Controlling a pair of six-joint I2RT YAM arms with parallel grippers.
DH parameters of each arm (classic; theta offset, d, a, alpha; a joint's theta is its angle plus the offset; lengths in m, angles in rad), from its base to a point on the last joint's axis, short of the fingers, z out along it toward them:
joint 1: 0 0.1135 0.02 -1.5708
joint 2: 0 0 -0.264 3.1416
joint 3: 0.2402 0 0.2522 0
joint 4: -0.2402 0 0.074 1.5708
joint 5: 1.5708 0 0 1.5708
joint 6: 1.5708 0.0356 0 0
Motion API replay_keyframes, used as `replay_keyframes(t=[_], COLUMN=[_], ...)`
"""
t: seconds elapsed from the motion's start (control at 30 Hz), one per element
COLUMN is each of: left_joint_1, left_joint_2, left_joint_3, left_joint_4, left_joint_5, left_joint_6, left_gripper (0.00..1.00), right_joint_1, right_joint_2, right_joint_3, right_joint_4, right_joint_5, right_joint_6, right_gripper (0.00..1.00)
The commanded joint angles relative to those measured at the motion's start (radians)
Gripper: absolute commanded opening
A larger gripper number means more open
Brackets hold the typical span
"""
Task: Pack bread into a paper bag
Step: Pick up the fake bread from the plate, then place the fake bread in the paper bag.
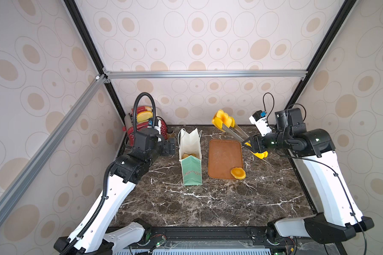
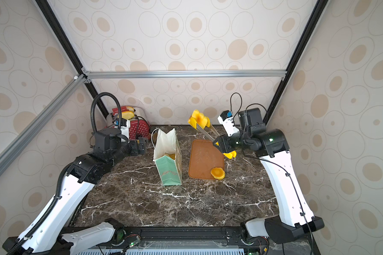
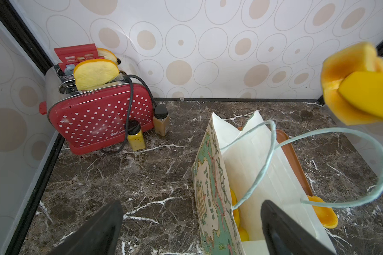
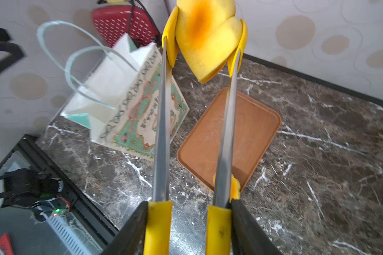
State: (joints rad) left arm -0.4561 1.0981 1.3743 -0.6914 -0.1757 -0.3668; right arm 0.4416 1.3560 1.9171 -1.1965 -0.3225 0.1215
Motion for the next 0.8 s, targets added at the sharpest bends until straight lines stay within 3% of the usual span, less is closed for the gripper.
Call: replay_keyframes(t=[0.0,0.37,0.6,0.77], left_joint_1=[0.000,0.000,0.000,0.000], left_joint_2=[0.002,0.011,0.011,-0.002], left_joint_3=[0.003,0.018,0.024,0.018], left_joint_4=[0.012,0.007,0.004,-0.004], left_joint_5=[0.010,0.016,0.015,0.005], left_joint_6=[-0.022,-0.034,-0.034,-0.031], left_gripper=[0.99,0.99,0.99,0.99], right_joint_1=[0.045,0.183,0.208,0.209], right_joint_2=[-0.018,-0.011,0.008,-0.001], right_joint_3=[0.054,0.071,0.042,-0.029], right_joint_4=[0.042,0.142,0.182,0.212], right_joint_5=[-0.127,-0.223,-0.237,-0.219], right_joint_6=[0.027,0.077,0.086,0.087], right_gripper=[0.49,0.50,0.51,0.60])
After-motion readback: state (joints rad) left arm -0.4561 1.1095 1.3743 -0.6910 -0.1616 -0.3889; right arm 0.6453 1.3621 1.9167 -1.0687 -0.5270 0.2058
